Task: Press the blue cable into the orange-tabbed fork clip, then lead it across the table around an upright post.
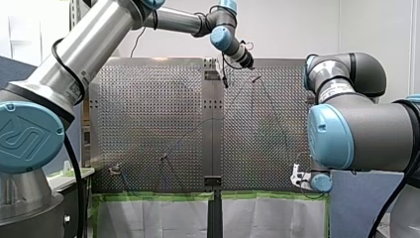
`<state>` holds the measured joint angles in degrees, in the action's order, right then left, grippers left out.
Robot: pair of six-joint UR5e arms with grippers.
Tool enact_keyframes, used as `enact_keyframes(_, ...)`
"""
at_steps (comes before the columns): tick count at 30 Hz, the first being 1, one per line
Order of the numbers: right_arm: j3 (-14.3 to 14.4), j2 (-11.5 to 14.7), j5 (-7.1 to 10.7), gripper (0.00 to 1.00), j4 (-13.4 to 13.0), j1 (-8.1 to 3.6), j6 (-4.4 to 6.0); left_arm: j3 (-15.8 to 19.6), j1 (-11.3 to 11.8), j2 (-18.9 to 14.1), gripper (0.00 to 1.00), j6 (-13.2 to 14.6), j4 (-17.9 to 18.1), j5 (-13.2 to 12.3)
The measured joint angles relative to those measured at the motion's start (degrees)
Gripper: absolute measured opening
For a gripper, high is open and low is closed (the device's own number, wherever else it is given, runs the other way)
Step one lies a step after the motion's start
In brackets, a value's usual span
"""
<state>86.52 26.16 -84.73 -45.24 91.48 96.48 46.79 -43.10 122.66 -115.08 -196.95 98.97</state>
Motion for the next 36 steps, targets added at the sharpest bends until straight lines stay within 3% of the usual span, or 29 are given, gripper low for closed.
enact_keyframes(19, 0.01, -0.15, 0.62, 0.0, -0.04, 0.0, 0.38, 0.01, -0.45, 1.63, 0.99, 10.62, 0.45, 3.11)
enact_keyframes(36, 0.02, -0.28, 0.67, 0.0, 0.2, 0.0, 0.14, -0.03, -0.44, 1.57, 0.99, 18.64, 0.15, 11.39)
